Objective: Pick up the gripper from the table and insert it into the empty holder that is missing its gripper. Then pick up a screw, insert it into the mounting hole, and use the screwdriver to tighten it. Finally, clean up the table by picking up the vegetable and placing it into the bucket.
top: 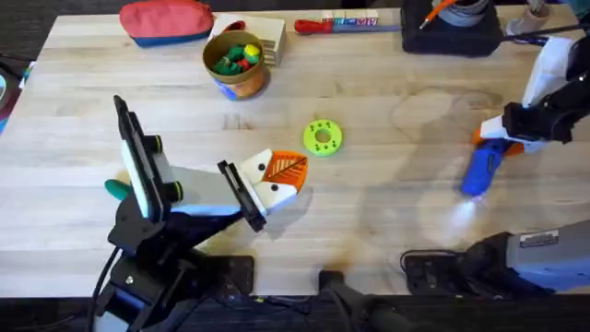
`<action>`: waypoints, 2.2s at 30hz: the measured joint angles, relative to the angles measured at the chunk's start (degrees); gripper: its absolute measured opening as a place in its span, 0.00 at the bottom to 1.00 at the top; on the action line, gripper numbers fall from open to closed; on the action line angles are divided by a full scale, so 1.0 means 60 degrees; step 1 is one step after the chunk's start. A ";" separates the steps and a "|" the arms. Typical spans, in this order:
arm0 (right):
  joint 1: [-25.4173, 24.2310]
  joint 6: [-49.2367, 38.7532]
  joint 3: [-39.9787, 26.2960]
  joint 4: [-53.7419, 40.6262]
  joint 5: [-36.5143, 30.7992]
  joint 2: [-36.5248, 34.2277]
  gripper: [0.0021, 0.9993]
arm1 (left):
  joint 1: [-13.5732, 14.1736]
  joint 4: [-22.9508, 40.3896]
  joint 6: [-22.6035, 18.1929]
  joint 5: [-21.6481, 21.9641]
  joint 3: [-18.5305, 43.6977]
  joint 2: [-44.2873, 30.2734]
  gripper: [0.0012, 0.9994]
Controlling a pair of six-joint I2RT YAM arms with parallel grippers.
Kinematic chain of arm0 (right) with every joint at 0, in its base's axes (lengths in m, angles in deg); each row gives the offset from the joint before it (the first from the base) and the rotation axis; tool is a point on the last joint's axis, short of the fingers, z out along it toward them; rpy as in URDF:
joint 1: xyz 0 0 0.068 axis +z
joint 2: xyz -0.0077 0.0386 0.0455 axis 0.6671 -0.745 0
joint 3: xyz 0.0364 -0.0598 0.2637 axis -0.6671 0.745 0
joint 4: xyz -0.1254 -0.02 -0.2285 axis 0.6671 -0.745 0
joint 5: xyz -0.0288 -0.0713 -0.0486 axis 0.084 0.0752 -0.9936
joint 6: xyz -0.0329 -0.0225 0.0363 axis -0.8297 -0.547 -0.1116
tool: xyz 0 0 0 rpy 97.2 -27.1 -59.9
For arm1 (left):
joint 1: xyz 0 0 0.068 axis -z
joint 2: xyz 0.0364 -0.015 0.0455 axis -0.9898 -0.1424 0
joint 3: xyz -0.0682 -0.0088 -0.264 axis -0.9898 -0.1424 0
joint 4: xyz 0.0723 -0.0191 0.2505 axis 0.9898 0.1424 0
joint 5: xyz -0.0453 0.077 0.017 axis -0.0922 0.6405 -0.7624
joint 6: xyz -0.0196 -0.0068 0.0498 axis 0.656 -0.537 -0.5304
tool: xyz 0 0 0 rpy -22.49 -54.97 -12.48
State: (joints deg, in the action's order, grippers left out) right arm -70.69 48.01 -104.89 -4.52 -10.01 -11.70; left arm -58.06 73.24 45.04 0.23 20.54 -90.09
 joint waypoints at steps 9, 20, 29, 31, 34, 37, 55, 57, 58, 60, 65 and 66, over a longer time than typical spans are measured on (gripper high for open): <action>0.0000 0.0007 0.0022 -0.0048 0.0075 0.0366 0.01 | 0.0000 0.0000 0.0000 0.0000 0.0000 -0.0001 0.01; 0.0000 0.0251 0.0025 -0.0077 0.0078 0.2989 0.01 | 0.0000 0.0000 0.0000 0.0000 0.0000 -0.0001 0.01; 0.0328 0.0652 0.0029 -0.0044 0.1118 0.5818 0.01 | 0.0000 0.0001 0.0000 0.0000 0.0000 -0.0001 0.01; 0.0607 0.0648 0.0075 0.0113 0.1216 0.6456 0.00 | 0.0000 0.0001 0.0000 0.0000 0.0000 0.0002 0.01; 0.1124 0.0648 0.0341 0.0637 0.1395 0.7463 0.00 | 0.0000 0.0001 0.0000 0.0000 0.0000 -0.0001 0.01; 0.1713 0.0646 0.0849 0.1438 0.1992 0.8366 0.00 | 0.0000 0.0000 -0.0003 0.0000 0.0000 0.0003 0.01; 0.7226 0.1089 0.2495 0.7007 0.4891 0.8426 0.00 | 0.0000 0.0004 -0.0001 0.0000 0.0000 0.0000 0.01; 0.7605 0.1089 0.2495 0.7299 0.4960 0.8277 0.00 | 0.0000 0.0000 0.0000 0.0000 0.0000 0.0003 0.01; 0.7792 0.1093 0.2499 0.7439 0.4991 0.8188 0.00 | 0.0000 0.0000 -0.0002 0.0000 0.0000 -0.0001 0.01; 0.8126 0.1093 0.2506 0.7714 0.5000 0.8045 0.00 | 0.0000 0.0000 0.0000 0.0000 0.0000 -0.0001 0.01; 0.8925 0.1096 0.2532 0.8663 0.5014 0.7949 0.00 | 0.0000 0.0000 0.0000 0.0000 0.0000 -0.0001 0.01; 0.9077 0.1094 0.2532 0.8936 0.5032 0.7949 0.00 | 0.0000 0.0000 0.0000 0.0000 0.0000 -0.0001 0.01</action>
State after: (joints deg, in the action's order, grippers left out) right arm -16.22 54.57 -89.70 49.09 20.18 36.00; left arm -58.06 73.24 45.04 0.23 20.54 -90.09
